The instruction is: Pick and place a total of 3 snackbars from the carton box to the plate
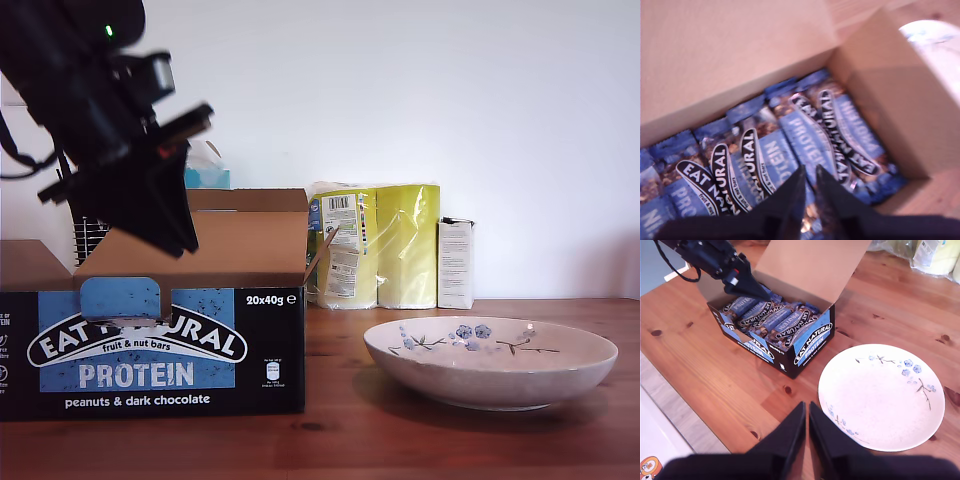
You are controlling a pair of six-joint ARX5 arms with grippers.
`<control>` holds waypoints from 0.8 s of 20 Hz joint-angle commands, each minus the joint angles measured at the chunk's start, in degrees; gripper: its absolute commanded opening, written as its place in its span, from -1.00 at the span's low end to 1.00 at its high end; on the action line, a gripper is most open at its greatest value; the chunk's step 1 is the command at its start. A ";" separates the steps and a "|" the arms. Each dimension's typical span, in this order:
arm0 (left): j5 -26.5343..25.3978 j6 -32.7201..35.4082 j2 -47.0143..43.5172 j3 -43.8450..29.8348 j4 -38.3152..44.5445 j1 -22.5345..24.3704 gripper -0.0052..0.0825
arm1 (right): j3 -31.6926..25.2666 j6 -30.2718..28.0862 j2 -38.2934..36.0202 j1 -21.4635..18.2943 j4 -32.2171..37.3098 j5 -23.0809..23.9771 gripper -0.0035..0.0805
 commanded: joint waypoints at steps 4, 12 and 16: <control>-3.34 -3.41 4.02 -0.81 1.33 -0.17 0.41 | 0.77 -0.48 0.20 0.26 0.26 0.15 -0.95; -4.09 -4.17 7.10 -0.79 3.50 -0.28 0.41 | 0.77 -1.55 0.94 0.26 0.26 0.15 -0.95; -4.04 -4.15 8.41 -0.79 3.98 -0.26 0.41 | 0.77 -1.55 0.94 0.26 0.24 0.15 -0.95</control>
